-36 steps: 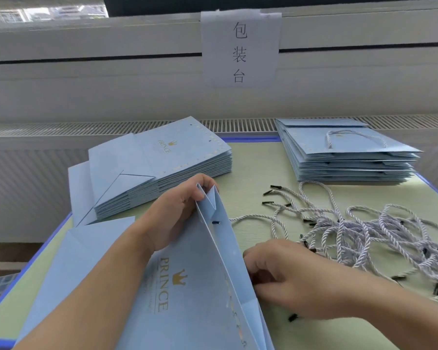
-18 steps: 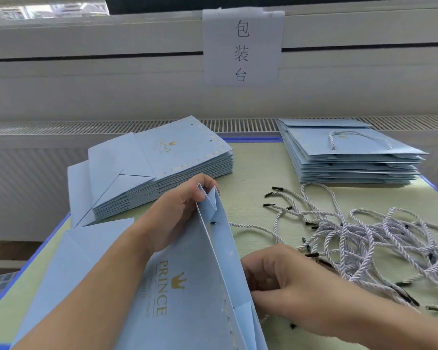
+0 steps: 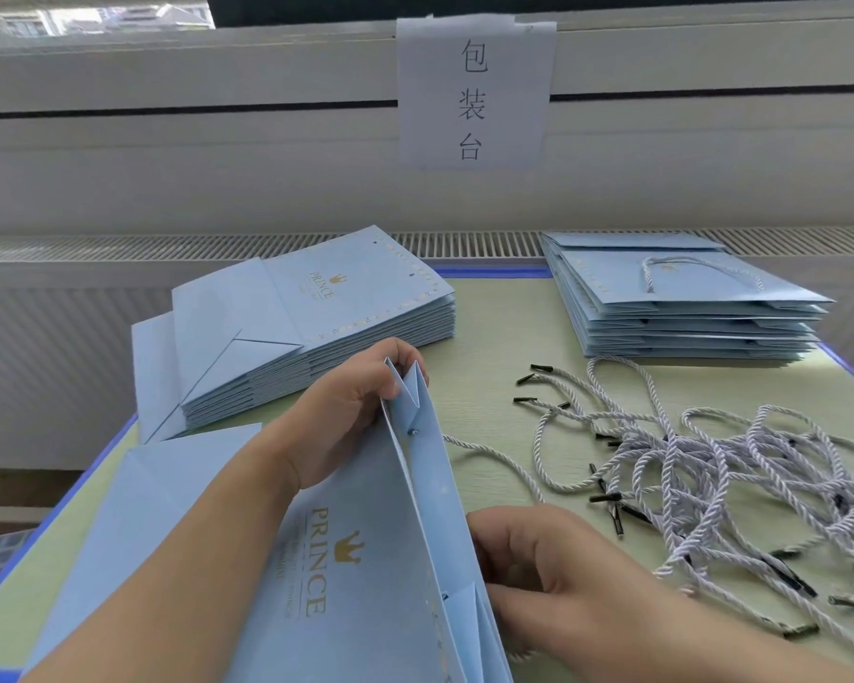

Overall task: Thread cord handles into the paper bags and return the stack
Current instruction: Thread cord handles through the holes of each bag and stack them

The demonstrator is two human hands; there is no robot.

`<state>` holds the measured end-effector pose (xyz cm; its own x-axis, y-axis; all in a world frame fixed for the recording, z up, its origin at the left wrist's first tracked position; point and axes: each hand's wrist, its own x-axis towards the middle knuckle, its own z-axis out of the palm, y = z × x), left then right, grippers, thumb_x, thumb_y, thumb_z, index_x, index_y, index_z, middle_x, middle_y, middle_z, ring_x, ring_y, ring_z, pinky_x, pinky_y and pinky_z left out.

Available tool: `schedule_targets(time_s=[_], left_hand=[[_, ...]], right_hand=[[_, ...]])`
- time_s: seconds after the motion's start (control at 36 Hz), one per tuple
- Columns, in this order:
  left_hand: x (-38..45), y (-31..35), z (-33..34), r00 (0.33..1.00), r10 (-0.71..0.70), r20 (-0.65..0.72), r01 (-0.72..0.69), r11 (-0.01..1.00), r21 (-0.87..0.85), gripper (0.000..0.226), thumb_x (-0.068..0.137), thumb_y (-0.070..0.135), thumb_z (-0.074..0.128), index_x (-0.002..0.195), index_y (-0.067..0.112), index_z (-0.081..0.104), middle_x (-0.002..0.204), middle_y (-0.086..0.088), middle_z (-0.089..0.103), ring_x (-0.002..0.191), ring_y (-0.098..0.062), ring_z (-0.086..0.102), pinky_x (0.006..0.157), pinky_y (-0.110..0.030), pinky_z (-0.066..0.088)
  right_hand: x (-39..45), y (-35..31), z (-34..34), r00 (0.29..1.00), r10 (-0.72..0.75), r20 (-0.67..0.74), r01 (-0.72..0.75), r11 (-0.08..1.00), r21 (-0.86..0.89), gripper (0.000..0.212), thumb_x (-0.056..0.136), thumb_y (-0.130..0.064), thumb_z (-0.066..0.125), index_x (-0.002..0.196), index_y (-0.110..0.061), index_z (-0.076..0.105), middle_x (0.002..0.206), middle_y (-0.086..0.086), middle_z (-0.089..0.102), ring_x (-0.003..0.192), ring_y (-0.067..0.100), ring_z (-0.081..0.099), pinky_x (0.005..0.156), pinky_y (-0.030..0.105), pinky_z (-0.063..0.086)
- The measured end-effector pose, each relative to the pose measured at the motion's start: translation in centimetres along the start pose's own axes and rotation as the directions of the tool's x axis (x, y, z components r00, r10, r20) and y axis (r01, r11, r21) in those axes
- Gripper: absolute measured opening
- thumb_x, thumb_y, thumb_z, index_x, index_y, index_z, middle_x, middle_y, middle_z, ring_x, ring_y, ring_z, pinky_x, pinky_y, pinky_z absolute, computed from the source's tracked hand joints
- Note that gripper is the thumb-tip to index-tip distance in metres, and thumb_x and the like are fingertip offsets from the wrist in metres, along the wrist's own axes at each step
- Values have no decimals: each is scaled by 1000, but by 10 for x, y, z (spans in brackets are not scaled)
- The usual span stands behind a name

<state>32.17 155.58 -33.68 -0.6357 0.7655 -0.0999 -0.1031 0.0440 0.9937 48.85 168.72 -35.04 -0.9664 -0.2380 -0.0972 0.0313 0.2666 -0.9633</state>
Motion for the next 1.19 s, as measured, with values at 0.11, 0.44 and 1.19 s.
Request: schedule_targets(time_s=[0.11, 0.44, 1.19], left_hand=[[0, 0, 1, 1000, 6, -7, -6, 1000, 6, 31, 57, 12, 40, 86, 6, 48, 74, -7, 49, 57, -15, 49, 55, -25, 43], [0, 0, 0, 1000, 2, -12, -2, 1000, 14, 29, 58, 13, 40, 86, 7, 48, 74, -6, 48, 57, -15, 47, 58, -29, 39], [0, -1, 3, 999, -40, -31, 41, 998, 42, 33, 56, 14, 43, 88, 9, 50, 75, -8, 49, 62, -19, 49, 59, -29, 40]], right_hand=[[-1, -5, 1, 997, -16, -75, 24, 993, 115, 17, 74, -8, 65, 77, -20, 54, 62, -5, 59, 56, 9, 46, 52, 19, 33], [-2, -14, 7, 982, -130, -135, 146, 982, 119, 22, 71, -5, 65, 71, -23, 53, 65, -7, 60, 61, 7, 51, 62, 22, 38], [-13, -32, -6, 997, 76, -33, -80, 981, -175, 25, 88, -9, 55, 97, -26, 71, 54, -11, 46, 50, 3, 40, 53, 18, 36]])
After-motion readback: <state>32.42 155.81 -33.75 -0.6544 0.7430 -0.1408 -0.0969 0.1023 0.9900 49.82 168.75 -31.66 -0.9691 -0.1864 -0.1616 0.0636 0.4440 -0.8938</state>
